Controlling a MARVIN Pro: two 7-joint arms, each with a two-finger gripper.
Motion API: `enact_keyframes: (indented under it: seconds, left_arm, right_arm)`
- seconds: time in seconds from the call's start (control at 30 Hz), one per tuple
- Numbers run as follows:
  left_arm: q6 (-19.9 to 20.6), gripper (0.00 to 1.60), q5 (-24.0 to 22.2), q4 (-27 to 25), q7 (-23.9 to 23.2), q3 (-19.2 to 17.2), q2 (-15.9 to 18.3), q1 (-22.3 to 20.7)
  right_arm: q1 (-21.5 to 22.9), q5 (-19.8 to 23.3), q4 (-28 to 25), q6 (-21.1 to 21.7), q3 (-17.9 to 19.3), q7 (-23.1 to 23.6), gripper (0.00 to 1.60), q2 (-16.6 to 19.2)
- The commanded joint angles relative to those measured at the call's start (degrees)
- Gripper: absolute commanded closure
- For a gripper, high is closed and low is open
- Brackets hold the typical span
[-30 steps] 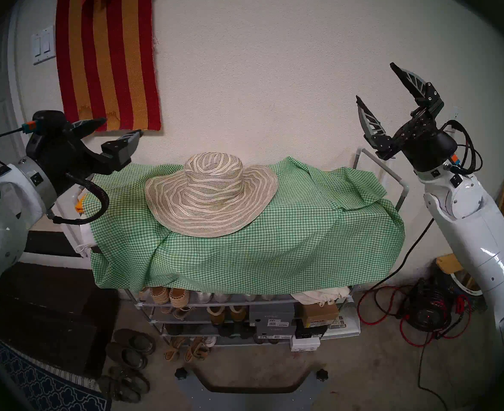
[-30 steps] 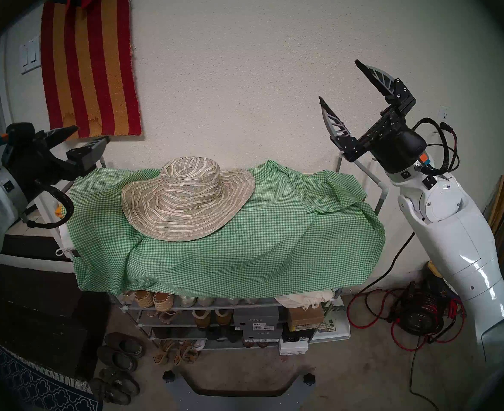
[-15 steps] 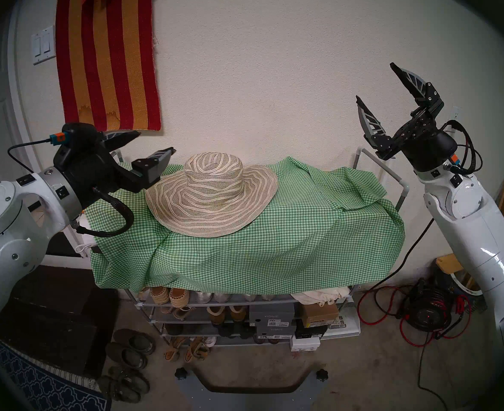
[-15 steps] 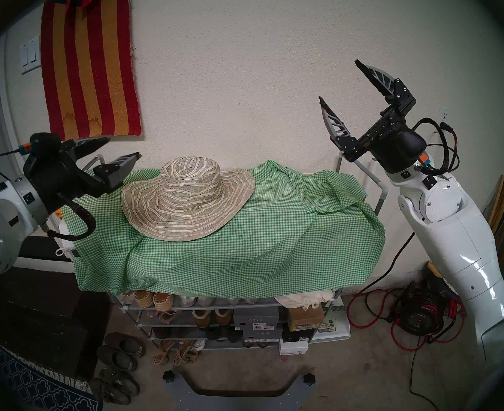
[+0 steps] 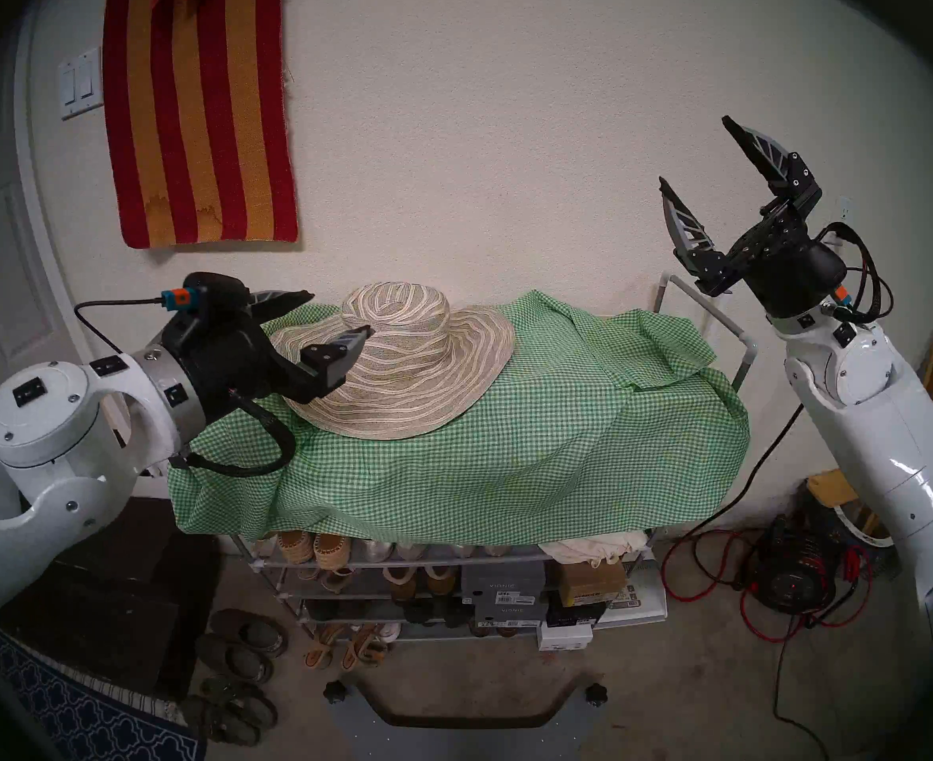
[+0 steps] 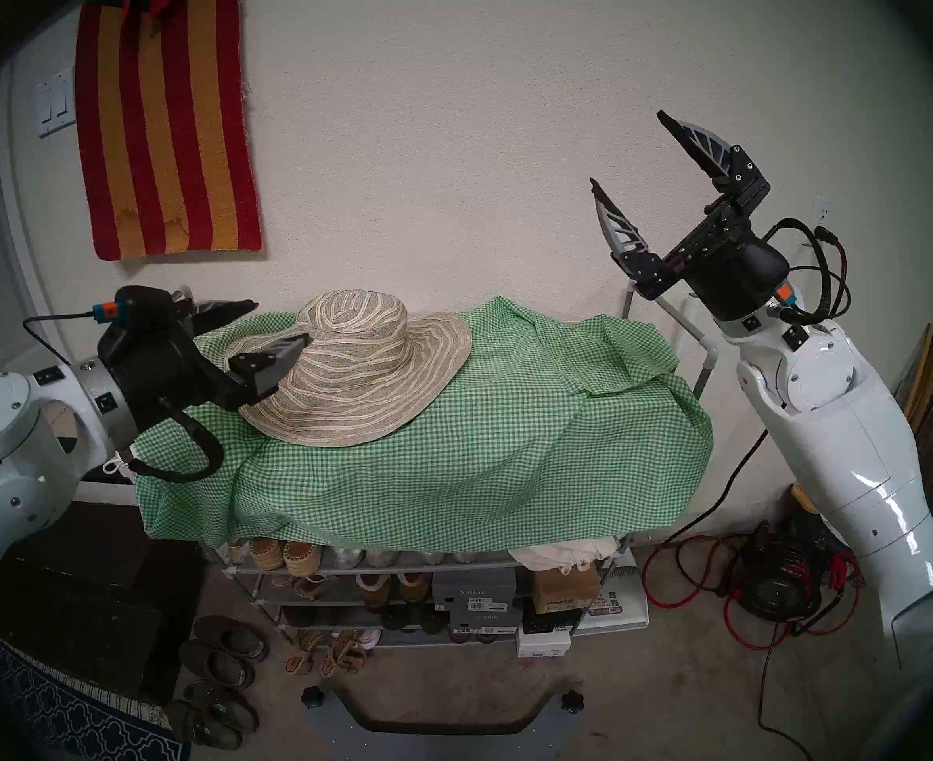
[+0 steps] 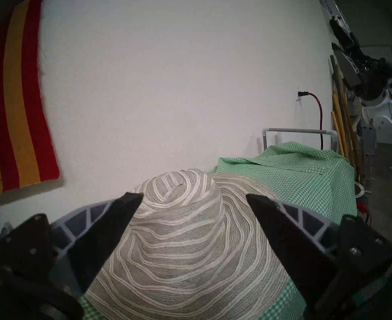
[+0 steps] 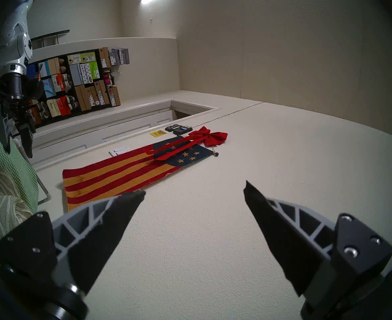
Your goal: Lift the object off the cloth, cover the shoe rack with the cloth, put the object back
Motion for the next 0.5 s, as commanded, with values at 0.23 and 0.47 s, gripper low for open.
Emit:
enact_keyframes:
  seconds: [0.23, 0.47]
  left_arm:
    - [0.5, 0.00, -1.5, -0.1, 7.9, 10.2, 6.2, -7.7]
    - [1.3, 0.00, -5.0, -0.1, 11.1, 15.4, 7.3, -12.3]
  right_arm:
    - [-0.1, -0.1, 0.0, -0.1, -0.2, 0.0, 0.00, 0.0]
    - [-0.1, -0.1, 0.0, -0.1, -0.2, -0.1, 0.00, 0.0]
